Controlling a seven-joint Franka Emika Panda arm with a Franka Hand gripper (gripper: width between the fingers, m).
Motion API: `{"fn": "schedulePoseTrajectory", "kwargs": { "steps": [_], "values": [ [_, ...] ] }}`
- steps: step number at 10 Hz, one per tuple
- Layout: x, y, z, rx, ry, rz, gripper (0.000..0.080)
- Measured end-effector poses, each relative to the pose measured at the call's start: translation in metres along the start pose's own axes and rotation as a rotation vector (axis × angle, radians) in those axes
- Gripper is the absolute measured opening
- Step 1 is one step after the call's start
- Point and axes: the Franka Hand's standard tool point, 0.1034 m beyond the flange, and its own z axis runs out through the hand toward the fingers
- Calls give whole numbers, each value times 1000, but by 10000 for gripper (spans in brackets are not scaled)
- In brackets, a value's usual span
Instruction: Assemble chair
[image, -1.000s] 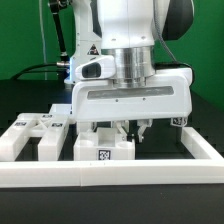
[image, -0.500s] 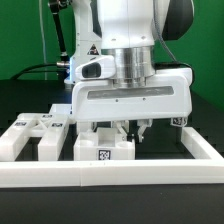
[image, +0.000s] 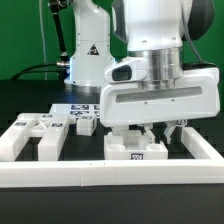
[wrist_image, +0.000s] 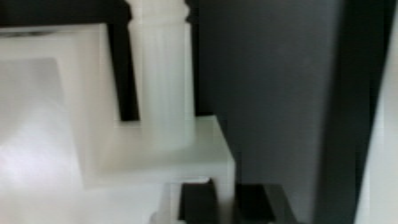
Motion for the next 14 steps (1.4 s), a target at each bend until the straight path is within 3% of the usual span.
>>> {"fn": "schedulePoseTrajectory", "kwargs": {
  "steps": [4, 10, 11, 13, 14],
  "values": [
    [7, -26, 3, 8, -1, -29, 34],
    [10, -34, 1, 9, 5, -41, 34],
    [11, -28, 1, 4, 6, -34, 88],
    [14, -22, -9, -4, 7, -25, 391],
    [16, -27, -18, 1, 15, -30, 538]
  ]
}}
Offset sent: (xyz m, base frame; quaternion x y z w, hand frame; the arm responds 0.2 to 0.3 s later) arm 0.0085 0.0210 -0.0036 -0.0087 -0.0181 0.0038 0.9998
